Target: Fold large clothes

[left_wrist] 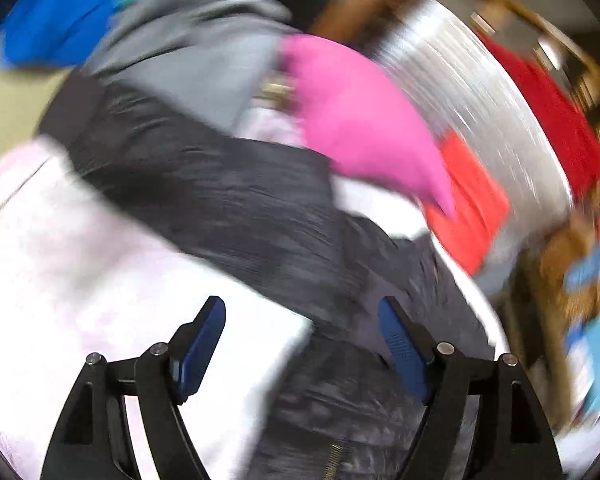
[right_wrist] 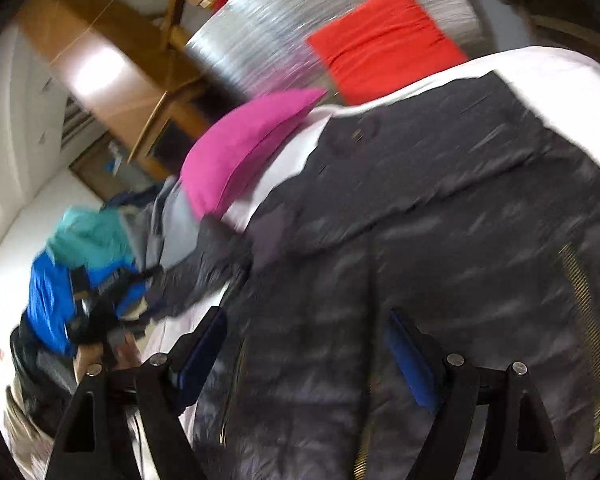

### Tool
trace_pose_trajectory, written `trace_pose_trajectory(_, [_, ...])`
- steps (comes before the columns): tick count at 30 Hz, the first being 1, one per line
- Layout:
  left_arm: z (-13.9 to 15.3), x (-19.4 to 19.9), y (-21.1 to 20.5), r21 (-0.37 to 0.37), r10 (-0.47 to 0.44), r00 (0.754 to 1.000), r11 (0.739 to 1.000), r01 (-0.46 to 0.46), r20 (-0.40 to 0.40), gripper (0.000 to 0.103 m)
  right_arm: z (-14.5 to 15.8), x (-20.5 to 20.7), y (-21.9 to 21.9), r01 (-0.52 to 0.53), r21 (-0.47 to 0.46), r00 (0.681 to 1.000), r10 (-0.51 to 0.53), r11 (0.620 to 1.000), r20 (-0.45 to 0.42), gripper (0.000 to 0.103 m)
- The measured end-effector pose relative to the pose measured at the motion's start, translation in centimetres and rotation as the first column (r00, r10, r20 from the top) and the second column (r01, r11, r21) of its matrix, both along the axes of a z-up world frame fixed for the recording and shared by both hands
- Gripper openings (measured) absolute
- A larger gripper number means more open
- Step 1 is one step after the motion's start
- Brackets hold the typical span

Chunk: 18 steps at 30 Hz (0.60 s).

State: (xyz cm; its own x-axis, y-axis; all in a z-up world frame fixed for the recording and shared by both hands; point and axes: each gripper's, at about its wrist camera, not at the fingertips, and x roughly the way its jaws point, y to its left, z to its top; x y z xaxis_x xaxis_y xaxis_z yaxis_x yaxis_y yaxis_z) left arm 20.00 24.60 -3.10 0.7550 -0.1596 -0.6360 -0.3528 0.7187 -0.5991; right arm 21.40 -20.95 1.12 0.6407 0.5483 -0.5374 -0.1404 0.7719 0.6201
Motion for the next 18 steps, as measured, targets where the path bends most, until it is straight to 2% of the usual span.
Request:
trace_pose_trajectory(3, [-3.3, -0.8, 7.6, -0.168, 0.135, 0.991, 0.976, -0.136, -0.018, 0.079, -1.6, -0.4, 3.4, -0.067, -0.057, 0.998, 0.068, 0.996, 0.011, 0.084])
trace_pose_trajectory(6, [-5.7, -0.4, 12.6, -0.253, 0.198, 0.979, 0.946, -0.204, -0.048, 0.079, -3.3, 0.1, 4.6, -0.087, -0.075, 0.996, 0.089, 0.993, 0.024, 0.084])
trace_pose_trajectory(9, [-7.2, 0.9, 15.0, -0.289, 0.225, 0.972, 0.928, -0.233, -0.06, 0.079, -4.7, 0.7, 4.7, -0.1, -0.072, 0.995, 0.102, 0.992, 0.021, 0.084])
trace_pose_trajectory(12, [-8.8, 3.1, 16.2, -0.327, 0.24, 0.969, 0.912, -0.246, -0.058, 0.079, -4.8, 0.9, 5.0, -0.113, -0.077, 0.992, 0.117, 0.991, 0.044, 0.084])
trace_pose_trajectory(18, [-10.6, 4.8, 16.6, -0.324, 0.281, 0.956, 0.899, -0.294, -0.089, 0.076, -4.4, 0.5, 5.2, -0.138, -0.064, 0.988, 0.142, 0.988, 0.058, 0.084])
